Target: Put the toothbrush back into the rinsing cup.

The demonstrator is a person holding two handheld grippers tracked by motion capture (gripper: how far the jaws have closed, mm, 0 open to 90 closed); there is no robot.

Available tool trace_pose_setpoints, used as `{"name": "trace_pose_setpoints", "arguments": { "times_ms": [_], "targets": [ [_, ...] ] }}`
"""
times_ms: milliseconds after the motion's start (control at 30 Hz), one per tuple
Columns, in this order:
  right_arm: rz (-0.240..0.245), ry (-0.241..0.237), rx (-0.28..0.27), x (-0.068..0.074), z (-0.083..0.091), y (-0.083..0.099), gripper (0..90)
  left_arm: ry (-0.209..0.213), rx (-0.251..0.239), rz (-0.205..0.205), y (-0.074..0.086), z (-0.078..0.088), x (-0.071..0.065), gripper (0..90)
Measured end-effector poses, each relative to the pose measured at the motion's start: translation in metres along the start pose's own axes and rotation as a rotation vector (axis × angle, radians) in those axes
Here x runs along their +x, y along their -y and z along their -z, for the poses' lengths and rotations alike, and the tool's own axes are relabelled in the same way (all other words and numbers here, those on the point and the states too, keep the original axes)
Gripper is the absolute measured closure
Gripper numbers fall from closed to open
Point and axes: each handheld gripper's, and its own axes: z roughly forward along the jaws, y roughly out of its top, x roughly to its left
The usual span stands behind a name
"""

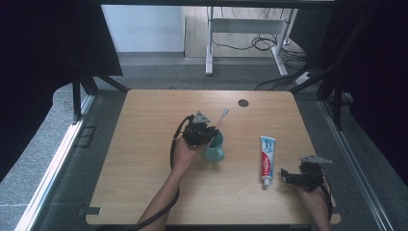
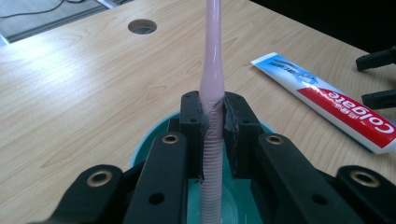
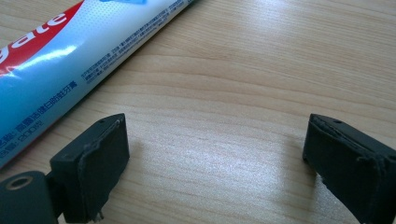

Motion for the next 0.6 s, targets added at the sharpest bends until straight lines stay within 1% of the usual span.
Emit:
{"name": "trace_pose_setpoints", "arguments": {
  "times_ms": [167, 267, 333, 367, 400, 533, 567, 600],
  "targets": [
    [0.002, 0.000, -0.001, -0.0001, -0.0001, 0.0000, 6.5, 0.001, 0.010, 0.002, 0.0029, -0.0032, -0.0018, 79.1],
    [0.001, 0.000, 0.000, -0.0001, 0.0000, 0.0000, 6.5, -0.002, 0.016, -0.006, 0.0046, -0.0049, -0.0021, 79.0],
    [0.002, 0.000, -0.001, -0.0002, -0.0001, 0.0001, 6.5, -0.003, 0.017, 0.000, 0.0056, -0.0052, -0.0024, 79.0],
    [0.001, 0.000, -0.001, -0.0001, -0.0001, 0.0000, 6.5, -0.003, 0.022, -0.006, 0.0061, -0.0056, -0.0018, 79.0],
    [0.001, 0.000, -0.001, -0.0001, -0.0001, 0.0000, 6.5, -0.005, 0.025, 0.000, 0.0066, -0.0059, -0.0024, 79.0],
    [0.003, 0.000, -0.001, -0.0001, -0.0002, 0.0000, 6.5, -0.010, 0.043, -0.014, 0.0079, -0.0083, -0.0036, 78.9],
    [0.004, 0.000, -0.001, -0.0001, -0.0002, 0.0000, 6.5, -0.010, 0.053, -0.008, 0.0081, -0.0092, -0.0046, 78.8],
    [0.004, 0.000, -0.001, -0.0001, -0.0002, 0.0000, 6.5, -0.011, 0.062, -0.014, 0.0081, -0.0100, -0.0047, 78.8]
  ]
}}
